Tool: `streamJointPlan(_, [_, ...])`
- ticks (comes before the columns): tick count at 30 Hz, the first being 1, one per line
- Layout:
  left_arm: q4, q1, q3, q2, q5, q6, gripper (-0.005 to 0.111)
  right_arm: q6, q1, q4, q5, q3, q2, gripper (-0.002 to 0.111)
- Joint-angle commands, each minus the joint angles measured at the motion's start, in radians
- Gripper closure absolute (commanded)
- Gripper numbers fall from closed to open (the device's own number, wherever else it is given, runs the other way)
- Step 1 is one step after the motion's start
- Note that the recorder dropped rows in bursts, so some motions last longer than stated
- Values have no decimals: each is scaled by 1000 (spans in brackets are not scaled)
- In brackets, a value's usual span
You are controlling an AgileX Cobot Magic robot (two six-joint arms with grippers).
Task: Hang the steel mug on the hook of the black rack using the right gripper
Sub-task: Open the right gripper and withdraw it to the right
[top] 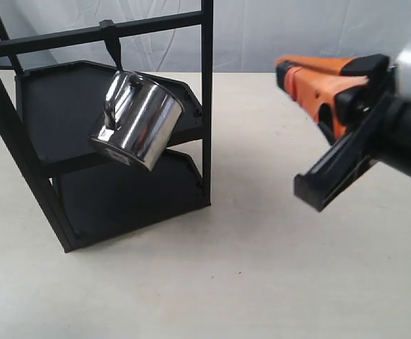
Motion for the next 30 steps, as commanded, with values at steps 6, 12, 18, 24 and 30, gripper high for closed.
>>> streamJointPlan(6, [-1, -1, 0, -5, -8, -2, 105, -188, -7, 237, 40, 3, -92, 109])
streamJointPlan(12, [-1, -1, 0, -5, -8, -2, 105, -169, -7, 310, 57, 3, -92, 109])
streamJointPlan(18, [-1, -1, 0, -5, -8, -2, 105, -205, -7, 297, 8, 3, -94, 109])
streamJointPlan(24, [-1, -1, 0, -5, -8, -2, 105, -284, -69, 297, 56, 3, -160, 109])
streamJointPlan(30, [-1, -1, 0, -5, -8, -2, 105, -280, -421, 329, 355, 3, -303, 109])
